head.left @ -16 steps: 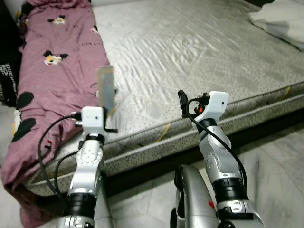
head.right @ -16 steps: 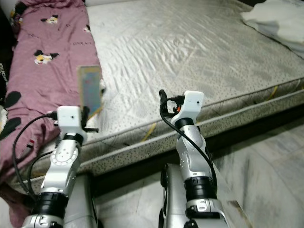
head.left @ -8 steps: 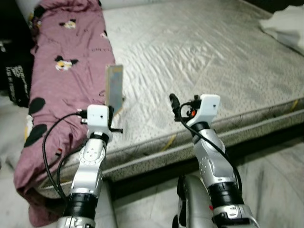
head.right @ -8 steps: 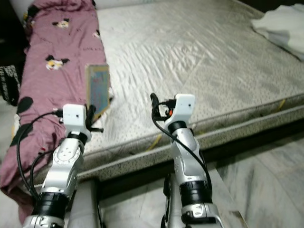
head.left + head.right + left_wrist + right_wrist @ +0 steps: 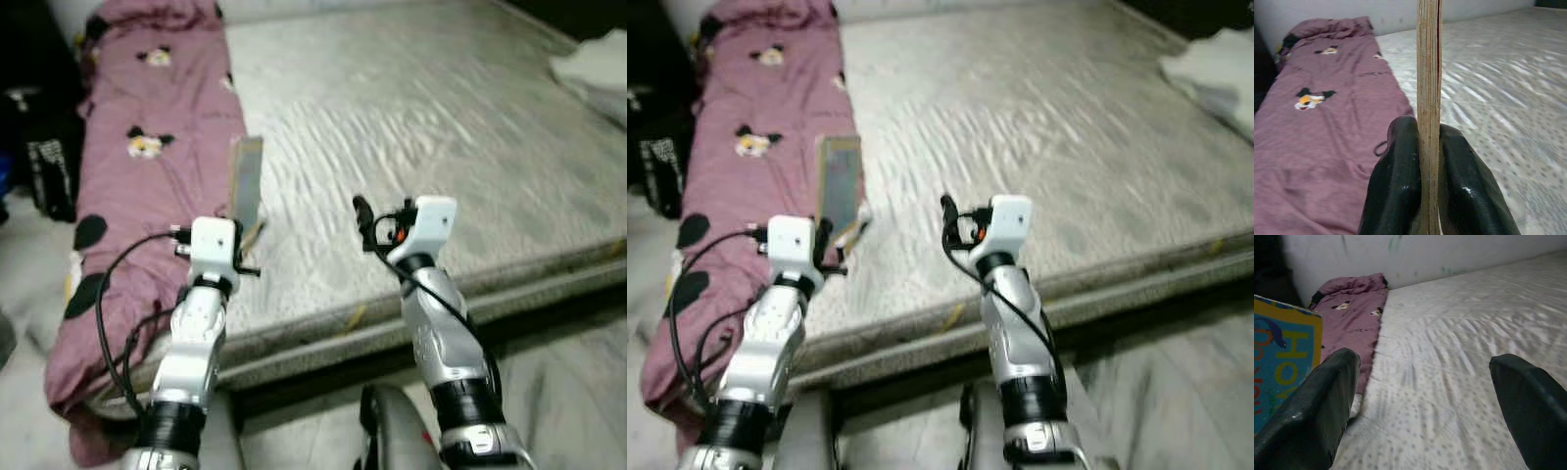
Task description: Clean up the room
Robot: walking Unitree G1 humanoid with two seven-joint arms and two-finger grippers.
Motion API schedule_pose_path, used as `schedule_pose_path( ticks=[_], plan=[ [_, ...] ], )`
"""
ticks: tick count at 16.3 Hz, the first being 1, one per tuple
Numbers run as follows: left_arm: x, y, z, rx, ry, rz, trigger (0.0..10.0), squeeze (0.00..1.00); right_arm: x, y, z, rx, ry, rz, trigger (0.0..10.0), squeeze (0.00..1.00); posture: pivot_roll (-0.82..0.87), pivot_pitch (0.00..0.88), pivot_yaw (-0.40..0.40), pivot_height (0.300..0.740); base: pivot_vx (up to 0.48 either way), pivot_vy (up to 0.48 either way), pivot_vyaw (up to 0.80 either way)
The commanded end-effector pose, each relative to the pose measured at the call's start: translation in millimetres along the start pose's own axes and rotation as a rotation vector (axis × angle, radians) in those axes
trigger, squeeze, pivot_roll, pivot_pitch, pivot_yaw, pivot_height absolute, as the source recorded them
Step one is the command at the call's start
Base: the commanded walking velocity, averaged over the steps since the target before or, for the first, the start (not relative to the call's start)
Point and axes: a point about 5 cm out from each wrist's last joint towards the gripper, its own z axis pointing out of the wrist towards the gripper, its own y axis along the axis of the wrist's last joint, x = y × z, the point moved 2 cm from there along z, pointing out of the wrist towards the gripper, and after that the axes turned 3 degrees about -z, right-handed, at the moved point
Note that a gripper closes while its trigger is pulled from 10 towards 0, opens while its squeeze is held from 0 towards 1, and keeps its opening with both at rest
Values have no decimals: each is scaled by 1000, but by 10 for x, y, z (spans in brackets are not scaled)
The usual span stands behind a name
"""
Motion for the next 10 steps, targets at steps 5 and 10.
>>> schedule_pose_path(
  ticks=[5, 10],
  plan=[
    [39, 141, 65, -48, 36, 18, 10000, 0, 97, 39, 58, -16, 38, -8, 10000, 0, 67, 0, -18, 717, 0, 0, 0],
    [-3, 94, 75, -22, 29, 6, 10000, 0, 76, 36, 60, -16, 31, -21, 10000, 0, 64, 0, -18, 740, 0, 0, 0]
  ],
)
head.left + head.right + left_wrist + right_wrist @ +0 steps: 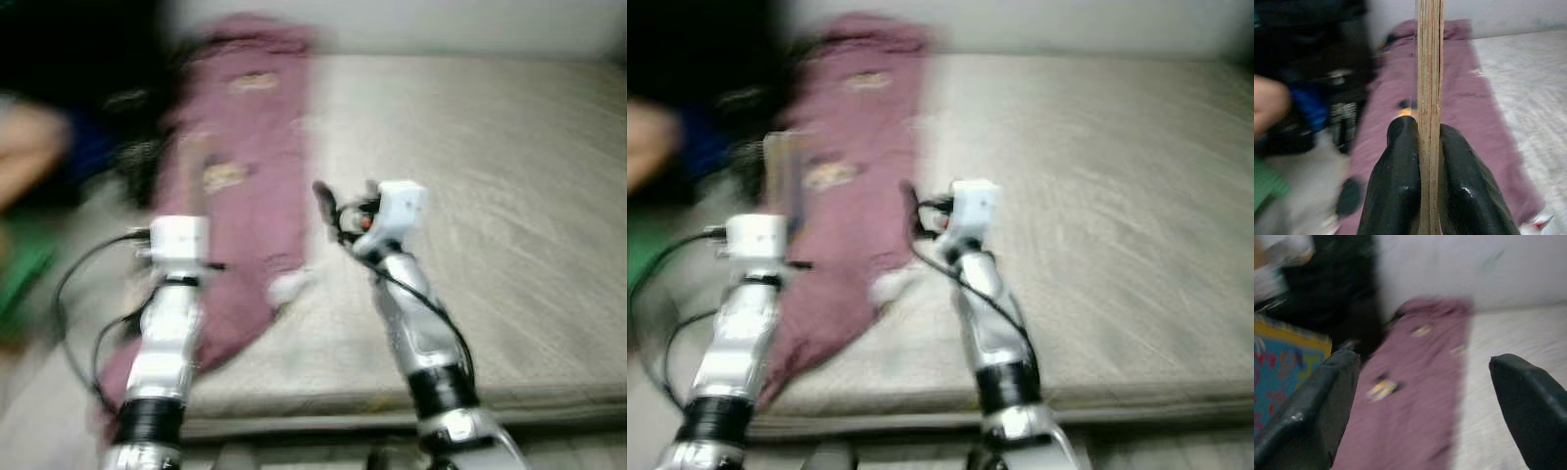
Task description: Clean up the room
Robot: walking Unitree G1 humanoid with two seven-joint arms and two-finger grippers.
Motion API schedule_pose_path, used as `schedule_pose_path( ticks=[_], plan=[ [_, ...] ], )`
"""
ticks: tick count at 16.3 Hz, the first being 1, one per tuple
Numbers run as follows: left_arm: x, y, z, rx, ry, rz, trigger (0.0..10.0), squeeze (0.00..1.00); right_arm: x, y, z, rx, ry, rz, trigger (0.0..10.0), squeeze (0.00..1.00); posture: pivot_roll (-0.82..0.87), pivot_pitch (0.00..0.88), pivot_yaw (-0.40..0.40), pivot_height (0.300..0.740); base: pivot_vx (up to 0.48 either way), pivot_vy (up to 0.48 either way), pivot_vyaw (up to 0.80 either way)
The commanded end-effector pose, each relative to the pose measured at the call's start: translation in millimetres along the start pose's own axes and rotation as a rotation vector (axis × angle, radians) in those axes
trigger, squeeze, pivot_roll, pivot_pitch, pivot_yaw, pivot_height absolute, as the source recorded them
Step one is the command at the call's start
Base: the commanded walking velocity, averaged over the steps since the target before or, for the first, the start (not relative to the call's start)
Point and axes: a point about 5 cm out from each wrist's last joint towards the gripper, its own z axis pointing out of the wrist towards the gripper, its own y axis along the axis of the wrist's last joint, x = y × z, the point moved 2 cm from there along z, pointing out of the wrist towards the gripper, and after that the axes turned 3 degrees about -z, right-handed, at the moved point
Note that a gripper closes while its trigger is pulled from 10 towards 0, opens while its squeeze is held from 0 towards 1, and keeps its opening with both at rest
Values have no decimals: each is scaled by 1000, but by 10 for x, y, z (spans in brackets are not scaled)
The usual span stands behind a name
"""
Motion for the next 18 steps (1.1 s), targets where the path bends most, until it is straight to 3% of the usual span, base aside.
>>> schedule_pose_path(
  ticks=[1, 7, 13, 15, 18],
  plan=[
    [-273, 117, 9, -47, -106, 2, 10000, 0, -172, -117, -78, 45, -68, 0, 10000, 0, 64, 0, -18, 740, 0, 0, 0],
    [-265, 104, 0, -53, -118, 33, 10000, 0, -215, -144, -114, 51, -73, -24, 10000, 0, 61, 0, -17, 740, 0, 0, 0],
    [-283, 147, -7, -75, -144, 2, 10000, 0, -206, -142, -62, 62, -88, -38, 10000, 0, 65, 0, -20, 740, 0, 0, 0],
    [-91, 91, -83, -72, -75, 26, 10000, 0, -389, -165, -142, 81, -168, -94, 10000, 0, 62, 0, -16, 740, 0, 0, 0],
    [208, 20, -262, -83, 0, 33, 10000, 0, -719, -249, -396, 133, -293, -196, 10000, 0, 53, 0, -12, 740, 0, 0, 0]
  ],
)
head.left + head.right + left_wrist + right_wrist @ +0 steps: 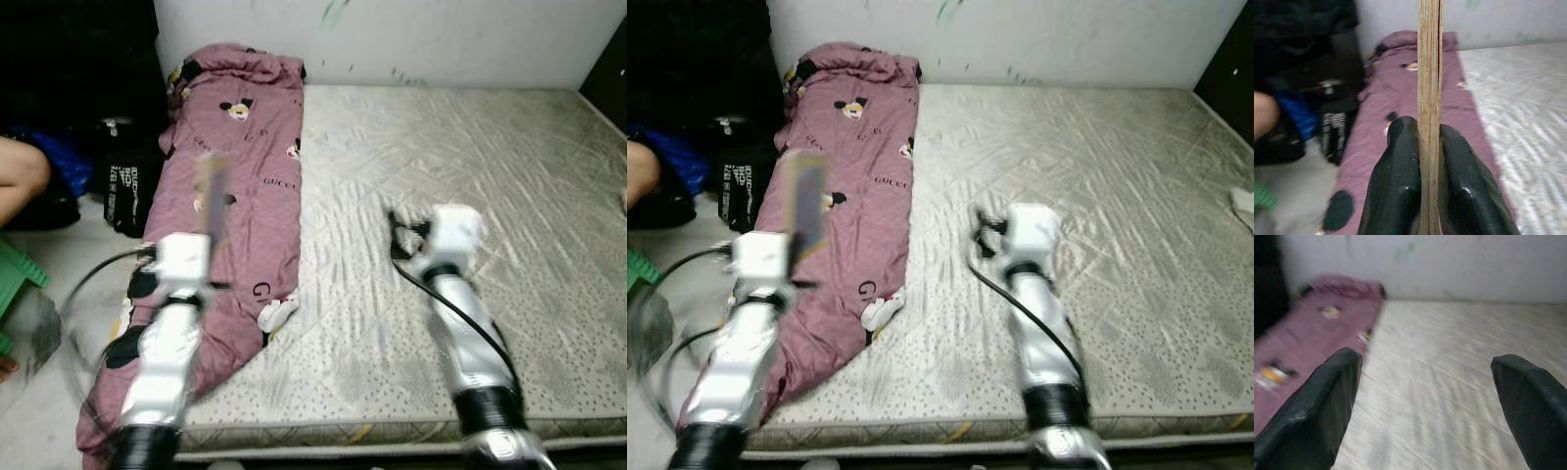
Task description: Clean up the room
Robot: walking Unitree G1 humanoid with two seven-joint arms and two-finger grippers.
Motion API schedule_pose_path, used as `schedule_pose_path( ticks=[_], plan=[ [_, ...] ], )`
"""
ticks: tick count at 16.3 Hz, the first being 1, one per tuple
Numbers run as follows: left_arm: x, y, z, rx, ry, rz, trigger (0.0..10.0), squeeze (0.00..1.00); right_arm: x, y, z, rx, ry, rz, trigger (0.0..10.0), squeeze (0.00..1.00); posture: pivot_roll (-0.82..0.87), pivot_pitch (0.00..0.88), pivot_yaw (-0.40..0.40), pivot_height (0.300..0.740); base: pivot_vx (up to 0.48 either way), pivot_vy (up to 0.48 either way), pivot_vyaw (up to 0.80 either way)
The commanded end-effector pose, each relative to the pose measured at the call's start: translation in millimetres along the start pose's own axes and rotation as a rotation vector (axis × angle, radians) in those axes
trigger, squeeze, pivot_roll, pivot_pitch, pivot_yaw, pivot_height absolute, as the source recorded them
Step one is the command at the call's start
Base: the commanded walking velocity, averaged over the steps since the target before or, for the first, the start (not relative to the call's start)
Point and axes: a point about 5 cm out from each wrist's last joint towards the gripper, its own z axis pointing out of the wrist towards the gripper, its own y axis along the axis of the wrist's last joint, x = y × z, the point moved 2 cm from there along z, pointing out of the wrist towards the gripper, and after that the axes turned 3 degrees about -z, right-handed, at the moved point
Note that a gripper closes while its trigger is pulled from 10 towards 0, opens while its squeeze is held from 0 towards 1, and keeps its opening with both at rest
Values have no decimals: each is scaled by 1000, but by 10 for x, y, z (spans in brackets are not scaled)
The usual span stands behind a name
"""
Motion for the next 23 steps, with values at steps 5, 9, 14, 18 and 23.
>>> schedule_pose_path(
  ticks=[5, 9, 14, 18, 23],
  plan=[
    [92, 173, -198, -113, 39, 90, 10000, 0, -206, -4, -122, 8, -98, -65, 10000, 0, 49, 0, -15, 740, 0, 0, 0],
    [-44, 168, -457, -112, -81, 171, 10000, 0, -263, -38, -304, 33, -49, -78, 10000, 0, 58, 0, -44, 740, 0, 0, 0],
    [-10, 126, -595, -67, -29, 142, 10000, 0, -450, -123, -639, 62, -73, -43, 10000, 0, 32, 0, -30, 740, 0, 0, 0],
    [8, 146, -535, -71, 16, 120, 10000, 0, -508, -70, -789, 86, -5, -124, 10000, 0, 41, 0, -77, 740, 0, 0, 0],
    [27, 120, -523, -47, 20, 118, 10000, 0, -207, 349, -346, -69, -8, -45, 10000, 0, 24, 0, -14, 740, 0, 0, 0]
  ],
)
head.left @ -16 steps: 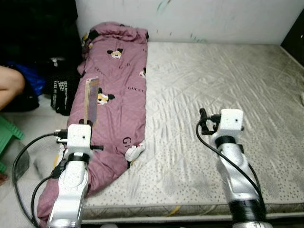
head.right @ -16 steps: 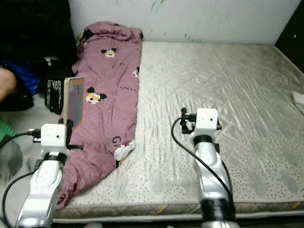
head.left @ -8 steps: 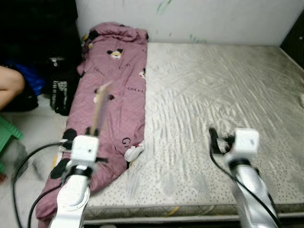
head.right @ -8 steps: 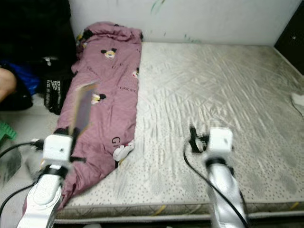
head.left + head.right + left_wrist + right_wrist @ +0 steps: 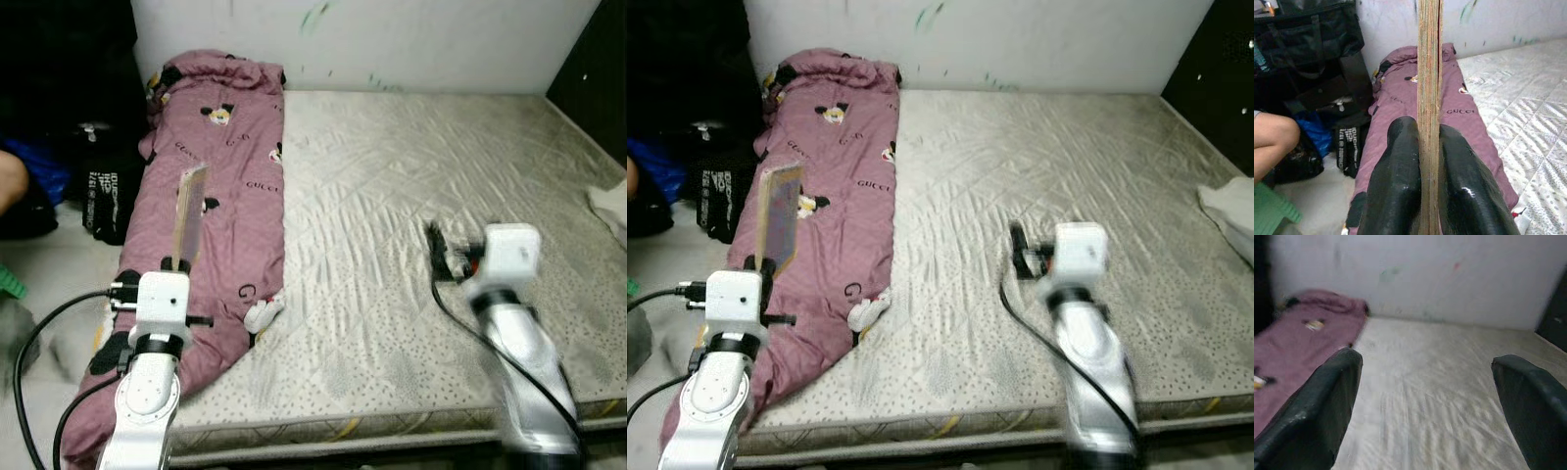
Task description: Clean up the room
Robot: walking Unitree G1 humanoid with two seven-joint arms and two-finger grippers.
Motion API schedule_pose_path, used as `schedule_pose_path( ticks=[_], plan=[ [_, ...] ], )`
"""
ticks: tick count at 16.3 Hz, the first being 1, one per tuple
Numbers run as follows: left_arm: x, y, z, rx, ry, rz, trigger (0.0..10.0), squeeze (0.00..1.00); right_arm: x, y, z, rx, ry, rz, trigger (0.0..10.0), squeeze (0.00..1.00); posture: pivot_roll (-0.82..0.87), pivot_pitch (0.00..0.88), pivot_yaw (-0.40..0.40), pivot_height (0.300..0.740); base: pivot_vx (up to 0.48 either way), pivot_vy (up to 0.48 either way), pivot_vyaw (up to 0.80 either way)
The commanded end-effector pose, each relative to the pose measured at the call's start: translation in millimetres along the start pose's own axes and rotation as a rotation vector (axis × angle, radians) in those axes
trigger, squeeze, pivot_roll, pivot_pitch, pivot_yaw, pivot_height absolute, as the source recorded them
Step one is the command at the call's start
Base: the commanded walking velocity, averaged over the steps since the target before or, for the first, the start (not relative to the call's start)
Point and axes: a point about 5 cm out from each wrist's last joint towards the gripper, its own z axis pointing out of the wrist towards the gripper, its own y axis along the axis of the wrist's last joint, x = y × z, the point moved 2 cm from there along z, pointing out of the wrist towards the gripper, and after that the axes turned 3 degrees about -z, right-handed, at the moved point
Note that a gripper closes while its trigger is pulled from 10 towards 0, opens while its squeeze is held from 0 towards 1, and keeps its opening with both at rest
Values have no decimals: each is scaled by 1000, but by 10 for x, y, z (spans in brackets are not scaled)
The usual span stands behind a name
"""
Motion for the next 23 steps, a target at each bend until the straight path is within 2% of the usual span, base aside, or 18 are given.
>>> schedule_pose_path(
  ticks=[1, 2, 3, 4, 6, 8, 9, 10, 13, 15, 19, 23],
  plan=[
    [3, 37, 13, -14, -5, -1, 10000, 0, 72, -39, 50, 4, -16, 0, 10000, 0, 28, 0, -9, 740, 0, 0, 0],
    [1, 44, 23, -18, -3, -2, 10000, 0, 131, -79, 60, 2, -14, -16, 10000, 0, 29, 0, -9, 740, 0, 0, 0],
    [-4, 73, 38, -33, -7, -22, 10000, 0, 201, -258, -49, 57, 13, -4, 10000, 0, 36, 0, -13, 740, 0, 0, 0],
    [-1, 91, 47, -41, -3, -23, 10000, 0, 246, -316, -136, 73, 48, -3, 10000, 0, 38, 0, -16, 740, 0, 0, 0],
    [27, 116, 81, -59, 6, -18, 10000, 0, 274, -297, -210, 67, 92, -27, 10000, 0, 30, 0, -21, 740, 0, 0, 0],
    [57, 105, 114, -60, 15, -13, 10000, 0, 224, -307, -208, 74, 99, 4, 10000, 0, 16, 0, -22, 740, 0, 0, 0],
    [59, 104, 125, -61, 17, -15, 10000, 0, 169, -325, -193, 84, 55, 13, 10000, 0, 13, 0, -23, 740, 0, 0, 0],
    [56, 107, 141, -61, 27, -19, 10000, 0, 190, -336, -215, 91, 55, 46, 10000, 0, 15, 0, -22, 740, 0, 0, 0],
    [86, 81, 157, -48, 56, -34, 10000, 0, 271, -353, -246, 89, 92, 49, 10000, 0, 19, 0, -19, 740, 0, 0, 0],
    [80, 74, 160, -44, 42, -45, 10000, 0, 252, -368, -231, 103, 84, 69, 10000, 0, 19, 0, -19, 740, 0, 0, 0],
    [36, 88, 184, -45, 23, -32, 10000, 0, 262, -375, -218, 108, 91, 67, 10000, 0, 17, 0, -20, 740, 0, 0, -800],
    [10, 95, 203, -49, 4, -34, 10000, 0, 252, -371, -208, 106, 86, 65, 10000, 0, 11, 0, -17, 740, 0, -132, 0]
  ],
)
